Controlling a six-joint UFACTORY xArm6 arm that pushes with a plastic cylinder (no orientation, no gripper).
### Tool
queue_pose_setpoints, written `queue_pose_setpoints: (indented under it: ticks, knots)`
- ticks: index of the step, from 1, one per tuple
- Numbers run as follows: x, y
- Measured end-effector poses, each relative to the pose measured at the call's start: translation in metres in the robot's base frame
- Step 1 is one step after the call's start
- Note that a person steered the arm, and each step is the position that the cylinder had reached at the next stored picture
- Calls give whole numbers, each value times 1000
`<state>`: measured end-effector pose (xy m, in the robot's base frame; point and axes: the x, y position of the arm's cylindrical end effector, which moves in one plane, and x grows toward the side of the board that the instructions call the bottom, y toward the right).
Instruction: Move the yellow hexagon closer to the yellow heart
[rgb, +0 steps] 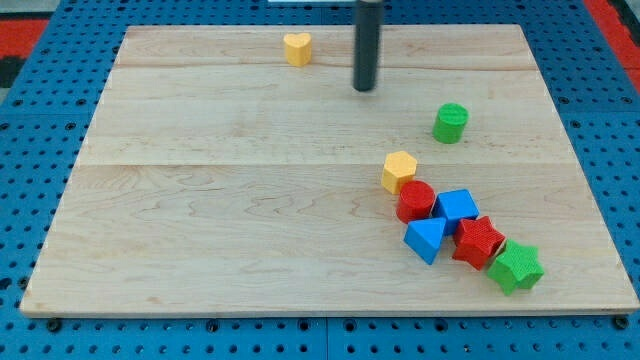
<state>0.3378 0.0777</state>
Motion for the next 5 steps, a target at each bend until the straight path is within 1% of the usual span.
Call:
queue_pose_setpoints:
  ticks: [2, 3, 4, 5]
  knots:
    - [92, 40]
    - [103, 84]
    - [117, 53]
    - [124, 4]
